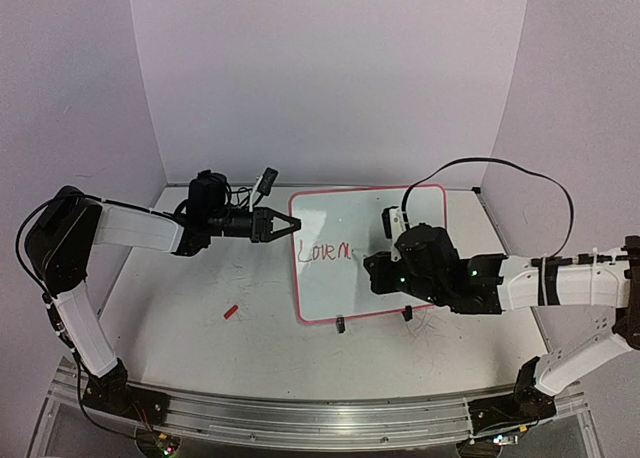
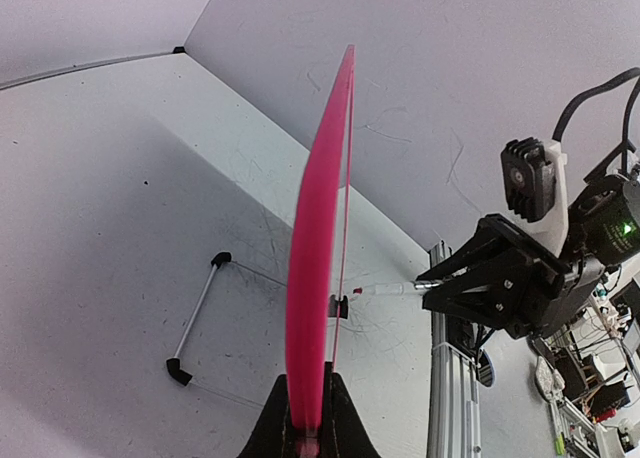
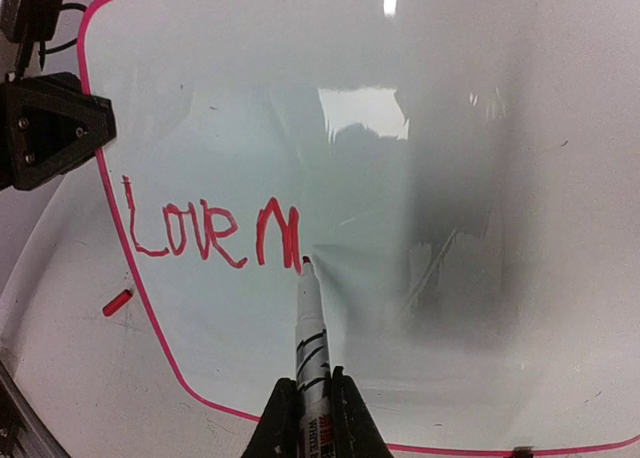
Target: Write a sentence on the whiteboard
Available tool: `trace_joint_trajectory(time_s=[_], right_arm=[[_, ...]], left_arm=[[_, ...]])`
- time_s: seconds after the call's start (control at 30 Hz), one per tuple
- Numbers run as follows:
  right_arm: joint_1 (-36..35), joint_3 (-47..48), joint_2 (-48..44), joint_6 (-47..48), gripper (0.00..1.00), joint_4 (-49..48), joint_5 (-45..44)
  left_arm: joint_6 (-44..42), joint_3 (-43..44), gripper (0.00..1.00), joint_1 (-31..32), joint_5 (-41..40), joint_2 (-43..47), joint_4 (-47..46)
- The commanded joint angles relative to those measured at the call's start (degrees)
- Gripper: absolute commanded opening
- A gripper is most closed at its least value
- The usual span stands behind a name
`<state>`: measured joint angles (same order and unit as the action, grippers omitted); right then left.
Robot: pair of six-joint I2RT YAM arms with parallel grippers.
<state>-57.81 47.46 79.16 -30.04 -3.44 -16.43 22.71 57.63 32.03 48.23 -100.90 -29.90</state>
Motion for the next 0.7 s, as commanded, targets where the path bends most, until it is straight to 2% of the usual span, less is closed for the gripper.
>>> trace_joint_trajectory(time_s=[0.0, 0.67], right_arm=[[0.8, -0.21, -2.46, 0.49, 0.0, -1.78, -0.91], [2.51, 2.3, 2.32, 1.95, 0.0, -2.9, -1.26]], left_arm=[[-2.15, -0.57, 0.0, -0.19, -2.9, -0.12, 0.28], [-2.06, -0.52, 0.0, -0.18, -2.61, 0.35, 0.29]])
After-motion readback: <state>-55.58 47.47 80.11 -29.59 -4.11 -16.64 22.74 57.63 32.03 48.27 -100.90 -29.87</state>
